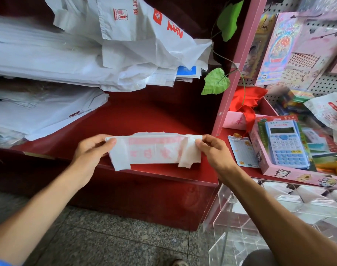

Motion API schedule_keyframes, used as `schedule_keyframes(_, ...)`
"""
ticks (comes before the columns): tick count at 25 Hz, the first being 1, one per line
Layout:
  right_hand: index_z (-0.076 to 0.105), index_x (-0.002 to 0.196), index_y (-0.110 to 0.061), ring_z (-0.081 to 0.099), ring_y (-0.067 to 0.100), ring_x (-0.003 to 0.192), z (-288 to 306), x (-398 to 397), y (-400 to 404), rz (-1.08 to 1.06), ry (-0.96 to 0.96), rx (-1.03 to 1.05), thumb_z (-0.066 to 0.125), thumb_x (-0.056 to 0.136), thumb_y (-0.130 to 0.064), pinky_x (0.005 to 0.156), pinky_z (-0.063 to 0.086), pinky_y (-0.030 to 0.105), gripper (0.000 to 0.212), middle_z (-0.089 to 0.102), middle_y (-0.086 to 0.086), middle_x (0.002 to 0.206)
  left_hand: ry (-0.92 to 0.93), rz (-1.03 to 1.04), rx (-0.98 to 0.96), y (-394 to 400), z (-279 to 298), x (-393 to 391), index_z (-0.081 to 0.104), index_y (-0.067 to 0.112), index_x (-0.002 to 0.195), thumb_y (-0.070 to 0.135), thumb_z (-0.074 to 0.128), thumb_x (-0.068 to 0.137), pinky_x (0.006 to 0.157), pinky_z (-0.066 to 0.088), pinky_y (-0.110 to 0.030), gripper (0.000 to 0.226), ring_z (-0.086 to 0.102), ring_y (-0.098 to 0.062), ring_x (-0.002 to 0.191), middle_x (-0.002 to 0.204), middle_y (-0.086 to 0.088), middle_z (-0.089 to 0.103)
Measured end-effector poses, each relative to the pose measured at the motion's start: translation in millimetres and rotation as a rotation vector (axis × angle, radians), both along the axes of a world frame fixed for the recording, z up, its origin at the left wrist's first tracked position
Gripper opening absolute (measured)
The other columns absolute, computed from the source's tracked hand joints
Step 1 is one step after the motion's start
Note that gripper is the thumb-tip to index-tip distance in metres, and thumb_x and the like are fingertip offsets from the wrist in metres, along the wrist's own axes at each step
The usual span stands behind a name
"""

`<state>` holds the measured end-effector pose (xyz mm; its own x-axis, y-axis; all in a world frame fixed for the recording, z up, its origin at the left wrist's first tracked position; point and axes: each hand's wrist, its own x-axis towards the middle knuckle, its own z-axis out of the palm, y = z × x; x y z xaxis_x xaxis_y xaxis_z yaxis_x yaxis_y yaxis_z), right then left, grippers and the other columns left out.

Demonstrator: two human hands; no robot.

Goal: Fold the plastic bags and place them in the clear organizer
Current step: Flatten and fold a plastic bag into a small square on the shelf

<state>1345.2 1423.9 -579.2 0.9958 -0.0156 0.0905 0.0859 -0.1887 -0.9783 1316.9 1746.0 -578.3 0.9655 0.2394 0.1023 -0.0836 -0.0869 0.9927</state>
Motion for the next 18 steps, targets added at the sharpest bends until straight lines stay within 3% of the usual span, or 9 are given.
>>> schedule_keyframes(4, 0.063, 0.103, -0.005, 0.062, 0.013, 0.075, 2.3, 0.8, 14.8, -0.034, 0.065, 0.103, 0.058, 0.096, -0.008, 0.063, 0.051, 0.025, 0.009, 0.066, 0.004, 0.087, 0.034, 0.05, -0.103, -11.6, 1.6, 0.3, 0.073, 0.016, 0.084, 0.012, 0.065, 0.092, 0.075, 0.05, -0.029, 0.012, 0.067, -0.01, 0.076, 0.079, 0.004, 0.074)
schedule_keyframes(6, 0.06, 0.113, -0.011, 0.069, 0.015, 0.085, 0.1, 0.3, 20.5, 0.017, 0.12, 0.086, 0.064, 0.09, -0.004, 0.067, 0.056, 0.027, 0.024, 0.071, 0.001, 0.097, 0.04, 0.106, -0.092, -14.6, -2.8, 0.7, 0.073, 0.019, 0.079, 0.01, 0.068, 0.091, 0.072, 0.051, -0.021, 0.015, 0.066, -0.004, 0.072, 0.075, 0.008, 0.073)
schedule_keyframes(10, 0.062, 0.11, -0.007, 0.072, 0.019, 0.087, -5.5, 4.2, 23.6, -0.012, 0.092, -0.056, 0.057, 0.091, 0.003, 0.071, 0.06, 0.031, 0.022, 0.072, 0.003, 0.097, 0.049, 0.117, -0.016, -9.6, -7.3, 0.1, 0.073, 0.024, 0.096, 0.01, 0.07, 0.09, 0.077, 0.047, -0.013, 0.015, 0.065, -0.002, 0.083, 0.088, 0.004, 0.072)
schedule_keyframes(12, 0.063, 0.114, -0.006, 0.071, 0.024, 0.094, -8.3, 8.4, 23.1, -0.029, 0.088, -0.078, 0.056, 0.091, 0.0, 0.077, 0.06, 0.037, 0.025, 0.072, 0.007, 0.102, 0.075, 0.092, 0.043, -2.8, -8.8, -0.5, 0.072, 0.026, 0.104, 0.014, 0.072, 0.088, 0.081, 0.045, -0.016, 0.02, 0.066, -0.002, 0.085, 0.092, 0.0, 0.07)
schedule_keyframes(16, 0.046, 0.14, -0.012, 0.063, 0.019, 0.101, -9.6, 10.8, 21.4, -0.113, 0.105, -0.213, 0.063, 0.093, -0.016, 0.077, 0.05, 0.021, 0.05, 0.066, 0.004, 0.116, 0.116, 0.19, 0.064, -0.4, -17.1, 1.5, 0.072, 0.029, 0.095, 0.015, 0.076, 0.085, 0.074, 0.043, -0.022, 0.018, 0.063, -0.015, 0.087, 0.092, -0.009, 0.066)
schedule_keyframes(18, 0.046, 0.14, -0.015, 0.059, 0.022, 0.11, -8.7, 11.6, 20.1, -0.189, -0.002, -0.394, 0.063, 0.091, -0.019, 0.093, 0.048, 0.031, 0.052, 0.061, 0.004, 0.124, 0.137, 0.303, 0.038, -4.8, -20.9, 4.1, 0.07, 0.023, 0.096, 0.011, 0.074, 0.086, 0.067, 0.043, -0.022, 0.016, 0.059, -0.017, 0.081, 0.09, -0.012, 0.062)
